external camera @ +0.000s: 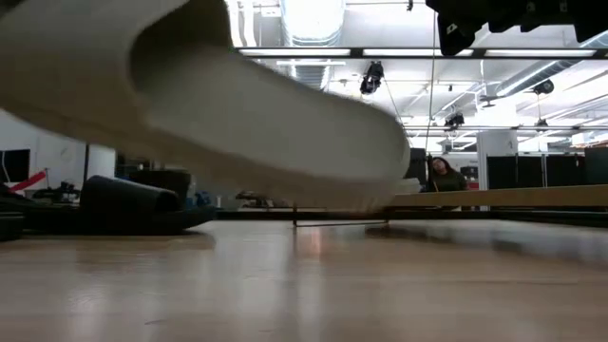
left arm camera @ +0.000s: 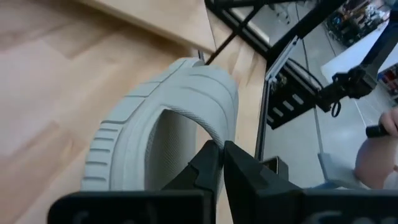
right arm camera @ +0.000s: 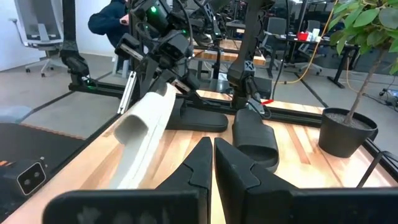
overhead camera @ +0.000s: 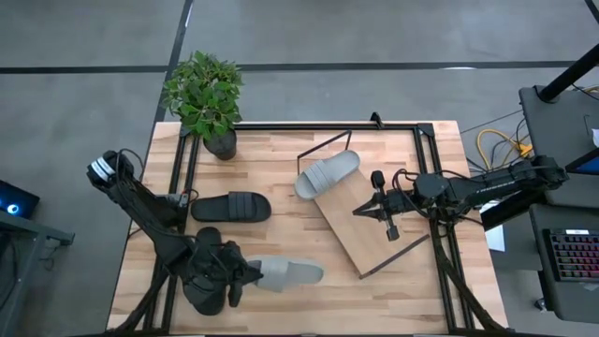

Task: Pick and place slides into the shelf
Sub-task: Put the gray slide on the shelf

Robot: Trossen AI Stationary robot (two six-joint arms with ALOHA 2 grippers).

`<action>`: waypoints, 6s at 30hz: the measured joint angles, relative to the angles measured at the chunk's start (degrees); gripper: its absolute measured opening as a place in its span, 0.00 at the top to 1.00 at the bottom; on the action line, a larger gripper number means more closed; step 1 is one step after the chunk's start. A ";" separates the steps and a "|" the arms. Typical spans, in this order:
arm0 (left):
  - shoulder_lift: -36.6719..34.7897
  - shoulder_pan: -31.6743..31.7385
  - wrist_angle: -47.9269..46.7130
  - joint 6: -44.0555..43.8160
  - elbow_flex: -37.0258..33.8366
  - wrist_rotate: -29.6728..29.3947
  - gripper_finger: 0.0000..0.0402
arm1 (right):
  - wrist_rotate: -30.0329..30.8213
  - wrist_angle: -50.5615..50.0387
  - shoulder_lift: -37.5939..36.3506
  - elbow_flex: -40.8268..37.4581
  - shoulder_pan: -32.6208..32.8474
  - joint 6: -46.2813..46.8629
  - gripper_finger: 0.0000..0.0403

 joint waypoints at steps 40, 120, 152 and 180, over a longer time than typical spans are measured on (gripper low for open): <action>-3.26 10.41 22.81 38.76 0.12 -8.59 1.00 | 2.05 0.42 -0.15 4.59 3.16 -13.86 0.74; -5.09 12.91 22.45 34.56 -0.31 -5.09 1.00 | 29.21 -31.27 37.31 47.65 13.09 -52.14 0.73; -5.07 14.59 23.57 36.27 -0.24 -4.87 1.00 | 17.93 -27.47 37.44 47.67 9.22 -46.41 0.83; -5.01 15.04 23.93 56.97 -0.13 -4.04 0.55 | 10.54 -30.80 37.12 46.90 5.09 -33.24 0.98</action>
